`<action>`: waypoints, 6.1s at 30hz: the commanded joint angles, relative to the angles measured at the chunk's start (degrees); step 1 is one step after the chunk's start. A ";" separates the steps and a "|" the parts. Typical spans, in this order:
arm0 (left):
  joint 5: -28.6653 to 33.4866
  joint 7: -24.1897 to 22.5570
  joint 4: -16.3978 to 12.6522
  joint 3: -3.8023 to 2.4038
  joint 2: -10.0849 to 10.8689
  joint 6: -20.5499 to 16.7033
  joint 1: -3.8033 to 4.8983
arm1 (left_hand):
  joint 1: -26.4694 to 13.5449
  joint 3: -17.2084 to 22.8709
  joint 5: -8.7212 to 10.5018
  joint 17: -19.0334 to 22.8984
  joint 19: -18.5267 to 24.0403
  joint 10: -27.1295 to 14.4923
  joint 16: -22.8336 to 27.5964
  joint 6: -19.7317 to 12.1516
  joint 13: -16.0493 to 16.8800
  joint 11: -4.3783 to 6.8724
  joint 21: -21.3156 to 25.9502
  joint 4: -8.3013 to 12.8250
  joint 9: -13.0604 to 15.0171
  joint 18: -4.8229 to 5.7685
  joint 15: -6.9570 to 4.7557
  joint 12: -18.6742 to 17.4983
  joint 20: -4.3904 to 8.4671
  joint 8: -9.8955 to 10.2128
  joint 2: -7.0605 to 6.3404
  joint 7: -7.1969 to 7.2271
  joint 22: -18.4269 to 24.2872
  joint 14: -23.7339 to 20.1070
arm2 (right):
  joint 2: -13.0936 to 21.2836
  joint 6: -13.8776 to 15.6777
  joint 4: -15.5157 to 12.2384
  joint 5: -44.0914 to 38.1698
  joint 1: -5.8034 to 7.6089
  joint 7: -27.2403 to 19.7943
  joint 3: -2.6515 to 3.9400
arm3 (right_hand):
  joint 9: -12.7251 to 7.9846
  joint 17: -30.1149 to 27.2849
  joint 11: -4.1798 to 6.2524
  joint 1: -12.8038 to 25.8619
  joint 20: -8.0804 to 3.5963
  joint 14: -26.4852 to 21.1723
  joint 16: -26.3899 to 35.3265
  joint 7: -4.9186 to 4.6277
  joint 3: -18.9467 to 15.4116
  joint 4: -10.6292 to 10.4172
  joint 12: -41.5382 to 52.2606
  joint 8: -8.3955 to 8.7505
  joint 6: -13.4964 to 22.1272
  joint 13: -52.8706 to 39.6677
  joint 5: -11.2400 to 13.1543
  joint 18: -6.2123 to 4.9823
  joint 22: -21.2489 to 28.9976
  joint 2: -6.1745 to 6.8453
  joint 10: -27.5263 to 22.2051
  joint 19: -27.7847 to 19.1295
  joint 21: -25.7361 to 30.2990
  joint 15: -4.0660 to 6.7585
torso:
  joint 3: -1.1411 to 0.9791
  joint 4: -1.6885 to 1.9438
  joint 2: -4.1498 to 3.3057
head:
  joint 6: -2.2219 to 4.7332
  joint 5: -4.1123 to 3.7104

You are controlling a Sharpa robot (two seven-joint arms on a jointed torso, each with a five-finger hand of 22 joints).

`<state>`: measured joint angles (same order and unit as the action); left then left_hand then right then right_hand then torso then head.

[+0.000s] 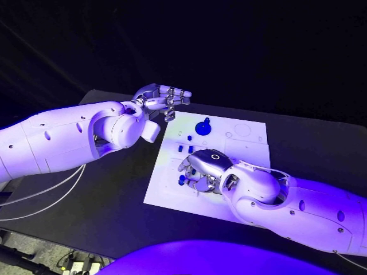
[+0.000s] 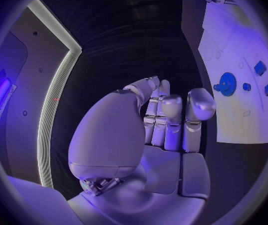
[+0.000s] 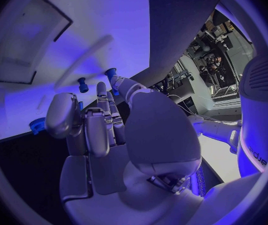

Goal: Assemble the parts on the task board

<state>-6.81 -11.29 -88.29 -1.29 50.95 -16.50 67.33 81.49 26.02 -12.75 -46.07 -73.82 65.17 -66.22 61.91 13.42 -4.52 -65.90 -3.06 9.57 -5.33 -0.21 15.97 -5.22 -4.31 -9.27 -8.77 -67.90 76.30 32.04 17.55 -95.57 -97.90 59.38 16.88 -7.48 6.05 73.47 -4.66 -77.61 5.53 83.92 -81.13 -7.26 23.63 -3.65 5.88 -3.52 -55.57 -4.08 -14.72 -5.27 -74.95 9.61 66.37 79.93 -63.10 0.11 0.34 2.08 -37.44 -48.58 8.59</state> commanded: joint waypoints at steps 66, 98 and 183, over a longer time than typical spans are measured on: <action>1.36 -1.69 -1.49 0.74 1.21 0.62 0.04 | -0.71 -0.40 -0.11 -0.04 -0.22 -0.51 -0.19 0.00 0.19 0.09 0.30 -0.48 -0.11 -1.07 0.33 0.55 -0.14 -0.59 0.53 0.16 -0.09 -0.19 | 25.46 2.81 -11.47 9.52 -2.24 13.59 -0.22 | 13.06 13.46 4.70 7.74 -2.91 5.44 -7.63 3.05 -29.72 -13.13 76.53 -12.51 -6.28 -76.53 -9.45 2.64 -10.69 -3.73 17.78 5.68 -13.41 3.54 | 0.39 -1.76 0.79 | 1.14 -11.51; 1.36 -1.21 -1.46 0.74 1.40 1.17 0.04 | -0.85 -0.44 -0.12 0.09 -0.10 -0.59 -0.15 -0.04 0.19 0.10 0.52 -0.60 -0.13 -1.13 0.32 0.57 -0.15 -0.60 0.56 0.18 0.09 -0.24 | 23.68 11.10 -12.59 9.99 -3.20 14.86 0.18 | 16.63 13.92 5.31 5.59 -3.29 5.52 -7.83 3.76 -30.73 -12.87 76.71 -14.59 -6.00 -77.30 -13.96 2.77 -11.23 -6.81 18.12 5.96 -14.02 4.04 | 0.42 -1.81 0.96 | 1.13 -11.12; 1.41 -0.88 -1.23 0.87 1.51 2.56 0.03 | -0.76 -0.42 -0.13 0.24 0.01 -0.84 -0.11 0.12 0.18 0.16 0.75 -0.54 -0.10 -1.18 0.29 0.59 -0.15 -0.78 0.56 0.33 0.26 -0.35 | 16.62 1.35 -10.99 8.99 -1.52 16.64 0.50 | 23.06 15.50 6.70 12.36 -4.36 5.86 -8.45 5.37 -32.59 -12.44 75.13 -16.32 -8.12 -77.26 -8.59 2.91 -11.94 -9.10 18.64 6.47 -14.18 5.19 | 0.48 -1.83 1.08 | 0.46 -9.99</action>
<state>-5.67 -11.96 -89.35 -0.38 52.54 -14.82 67.30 81.17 25.64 -12.75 -45.91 -73.82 64.76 -66.22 61.91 13.52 -4.53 -65.44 -3.45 9.53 -5.32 -0.01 16.20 -5.22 -4.83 -8.51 -8.77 -67.69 76.10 48.75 20.24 -106.64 -87.95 57.87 32.99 -6.97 29.10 74.91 1.49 -65.19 1.52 84.04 -89.34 -1.97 -9.21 -15.98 80.75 -19.55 -63.55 -74.93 -23.45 -3.49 -74.93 0.52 83.99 83.92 -77.11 4.93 0.76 0.20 -36.38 -48.10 -1.32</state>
